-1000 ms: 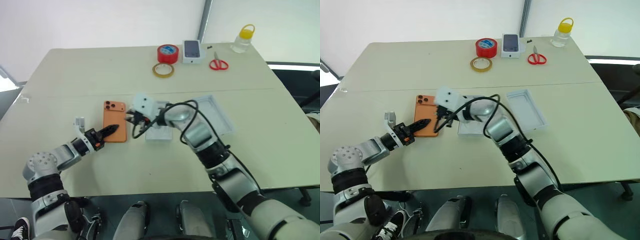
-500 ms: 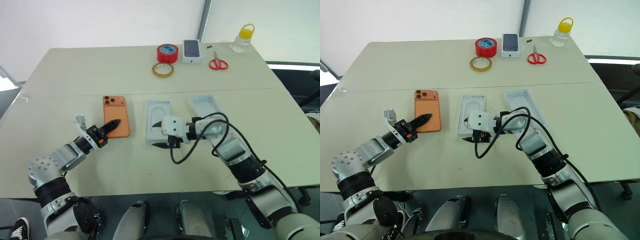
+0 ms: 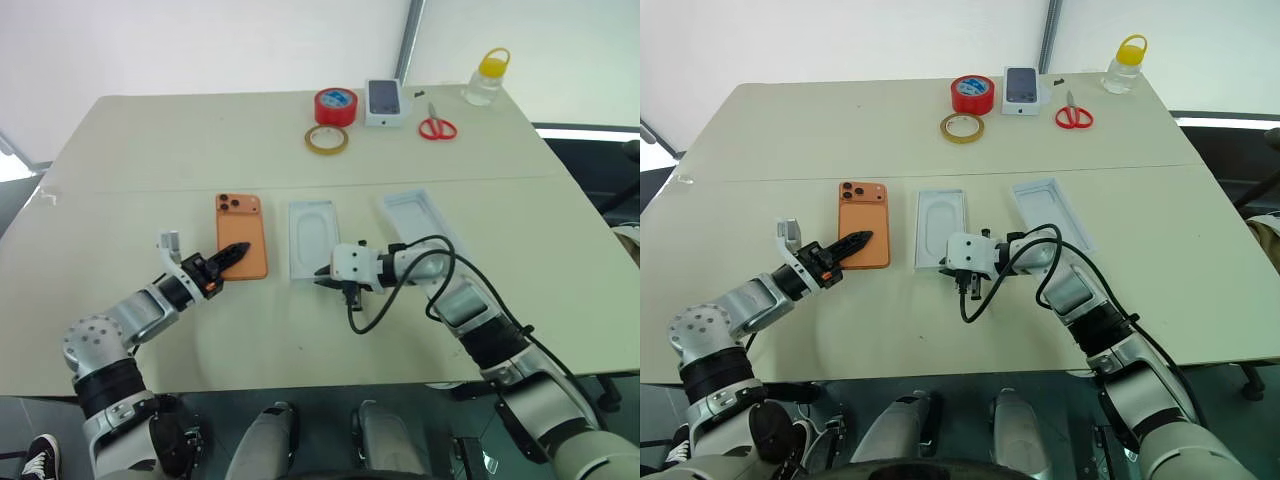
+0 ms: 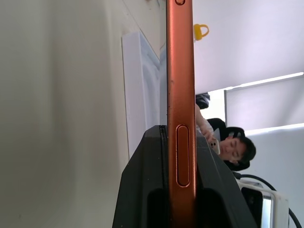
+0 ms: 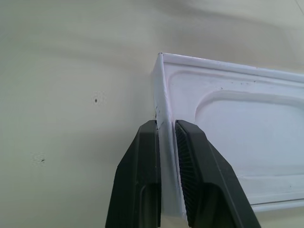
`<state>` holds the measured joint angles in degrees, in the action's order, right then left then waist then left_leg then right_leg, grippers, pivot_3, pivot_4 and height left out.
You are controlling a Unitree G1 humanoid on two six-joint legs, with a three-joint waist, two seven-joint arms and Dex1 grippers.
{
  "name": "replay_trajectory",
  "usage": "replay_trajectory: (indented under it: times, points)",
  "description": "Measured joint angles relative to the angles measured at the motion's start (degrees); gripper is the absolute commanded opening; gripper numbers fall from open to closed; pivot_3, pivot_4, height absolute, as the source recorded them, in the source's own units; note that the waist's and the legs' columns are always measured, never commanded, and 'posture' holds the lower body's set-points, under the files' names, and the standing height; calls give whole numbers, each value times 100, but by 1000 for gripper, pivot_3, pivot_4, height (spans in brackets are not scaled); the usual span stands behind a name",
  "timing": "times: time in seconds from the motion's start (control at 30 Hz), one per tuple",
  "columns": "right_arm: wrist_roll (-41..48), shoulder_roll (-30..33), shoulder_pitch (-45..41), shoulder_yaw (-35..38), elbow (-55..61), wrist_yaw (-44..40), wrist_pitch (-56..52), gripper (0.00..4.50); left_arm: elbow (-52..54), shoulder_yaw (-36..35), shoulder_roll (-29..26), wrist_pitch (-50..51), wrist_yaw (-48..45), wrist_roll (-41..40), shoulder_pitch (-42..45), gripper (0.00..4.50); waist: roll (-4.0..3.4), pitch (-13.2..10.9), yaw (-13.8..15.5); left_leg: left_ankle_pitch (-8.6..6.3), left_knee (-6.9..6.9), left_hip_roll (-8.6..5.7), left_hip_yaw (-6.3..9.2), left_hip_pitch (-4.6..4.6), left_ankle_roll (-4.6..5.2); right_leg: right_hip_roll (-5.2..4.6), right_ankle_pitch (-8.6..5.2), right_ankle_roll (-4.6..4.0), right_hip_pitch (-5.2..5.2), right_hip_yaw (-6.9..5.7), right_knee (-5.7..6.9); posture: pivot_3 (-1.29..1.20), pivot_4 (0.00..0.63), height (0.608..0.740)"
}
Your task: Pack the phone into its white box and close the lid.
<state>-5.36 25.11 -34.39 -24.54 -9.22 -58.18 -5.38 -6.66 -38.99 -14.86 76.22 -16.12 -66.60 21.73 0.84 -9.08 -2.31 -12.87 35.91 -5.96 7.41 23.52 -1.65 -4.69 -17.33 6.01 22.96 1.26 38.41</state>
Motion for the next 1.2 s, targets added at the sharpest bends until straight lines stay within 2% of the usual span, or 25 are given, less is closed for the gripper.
replay_trajectory:
  times: [0.03,0.1,0.3,0.57,0.9,0.93,1.03,1.1,1.17,1.2]
  points:
    - [-3,-12,0,0,-2,4,0,539,0,5,0,-28,1,-19,-15,0,0,0,-4,0,0,0,0,0,0,0,0,0,0,0,0,0,150,740]
    - [-23,-37,0,-3,-15,35,0,5,0,24,-7,-65,8,-33,-20,0,0,0,-2,0,0,0,0,0,0,0,0,0,1,0,0,0,150,740]
    - [-51,-54,0,0,14,55,-68,5,0,134,-53,-149,41,-49,-30,0,0,0,-2,0,0,0,1,0,0,0,0,0,-1,0,-1,0,150,740]
    - [1,-108,351,-54,1092,29,-1204,5,4,137,-68,-262,317,-425,7,0,0,0,12,-1,0,0,3,0,1,0,0,0,-2,0,-4,0,150,740]
    - [-111,-248,572,-334,1592,298,-1793,5,58,444,78,-404,748,-906,132,0,0,0,24,-1,1,0,2,0,1,-1,0,0,-5,-1,-6,0,150,740]
    - [-104,-247,572,-334,1592,302,-1792,623,58,490,109,-430,771,-913,132,0,0,0,22,-1,1,0,2,0,1,-1,0,0,-5,-1,-6,0,150,740]
    - [-83,-214,567,-333,1572,269,-1760,1784,59,640,115,-466,775,-918,131,0,1,0,29,-1,1,0,2,0,1,-1,0,0,-5,-1,-6,0,150,740]
    - [-50,-156,527,-320,1544,237,-1716,2923,58,746,125,-479,774,-915,131,0,1,0,30,-1,2,-1,2,0,1,-1,0,0,-6,-1,-7,0,150,740]
    - [110,-105,470,-237,1554,110,-1787,3864,58,872,134,-542,768,-904,131,0,1,0,33,-1,1,-1,2,0,1,-1,0,0,-6,-2,-8,0,150,740]
    - [283,-61,452,-148,1601,-20,-1924,3864,58,936,136,-554,752,-895,132,0,1,0,37,-1,1,-1,3,0,1,-1,0,0,-7,-2,-8,0,150,740]
